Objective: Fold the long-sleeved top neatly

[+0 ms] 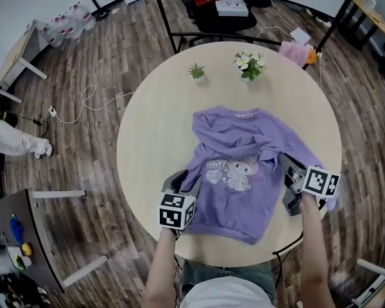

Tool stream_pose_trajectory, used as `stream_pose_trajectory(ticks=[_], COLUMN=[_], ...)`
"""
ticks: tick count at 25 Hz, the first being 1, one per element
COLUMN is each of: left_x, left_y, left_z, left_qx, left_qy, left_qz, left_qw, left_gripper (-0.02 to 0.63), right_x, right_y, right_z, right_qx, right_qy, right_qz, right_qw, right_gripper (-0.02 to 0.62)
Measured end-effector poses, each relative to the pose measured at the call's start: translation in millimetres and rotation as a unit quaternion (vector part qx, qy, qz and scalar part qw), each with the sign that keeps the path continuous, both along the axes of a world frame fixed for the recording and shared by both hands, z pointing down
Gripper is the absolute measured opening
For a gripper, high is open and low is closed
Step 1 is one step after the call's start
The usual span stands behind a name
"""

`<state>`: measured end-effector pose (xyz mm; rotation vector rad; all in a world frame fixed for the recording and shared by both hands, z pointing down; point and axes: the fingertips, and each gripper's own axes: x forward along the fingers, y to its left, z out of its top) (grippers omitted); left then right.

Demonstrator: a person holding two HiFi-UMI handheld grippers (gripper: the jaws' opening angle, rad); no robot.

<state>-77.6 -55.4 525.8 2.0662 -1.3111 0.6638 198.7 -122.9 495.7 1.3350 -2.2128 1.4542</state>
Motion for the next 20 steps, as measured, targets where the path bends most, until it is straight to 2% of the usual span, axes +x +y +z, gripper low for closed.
stream_pose_trajectory(ticks=[2, 4, 7, 9, 10, 12, 14, 17, 20], left_x=[5, 8, 12, 14, 15, 18, 22, 28, 31], left_y=[-8, -18, -31, -36, -38, -39, -40, -39, -42], left_z=[2, 3, 5, 7, 10, 15, 22, 33, 43], left_qx=[0.000, 0.001, 0.004, 0.006, 0.005, -0.001, -0.009, -0.019, -0.020], left_qy=[-0.009, -0.016, -0.030, -0.042, -0.047, -0.053, -0.055, -0.065, -0.089], left_qz=[0.004, 0.007, 0.016, 0.024, 0.028, 0.034, 0.038, 0.046, 0.053], left_qw=[1.0000, 0.9999, 0.9994, 0.9988, 0.9985, 0.9980, 0.9978, 0.9966, 0.9944], left_gripper=[0.183, 0.183, 0.183, 0.183, 0.183, 0.183, 0.183, 0.183, 0.184], right_x=[3, 12, 32, 43, 44, 38, 22, -1, -7], right_y=[-3, -7, -11, -11, -11, -7, 2, 20, 28], right_z=[17, 33, 50, 52, 51, 45, 42, 53, 74], right_qx=[-0.013, -0.027, -0.045, -0.040, -0.030, -0.002, 0.023, 0.034, 0.026], right_qy=[-0.003, 0.016, 0.047, 0.067, 0.079, 0.111, 0.152, 0.217, 0.277], right_qz=[-0.009, -0.007, 0.017, 0.022, 0.012, -0.038, -0.113, -0.212, -0.261], right_qw=[1.000, 0.999, 0.998, 0.997, 0.996, 0.993, 0.982, 0.952, 0.924], right_gripper=[0.083, 0.097, 0.167, 0.216, 0.216, 0.216, 0.224, 0.259, 0.239])
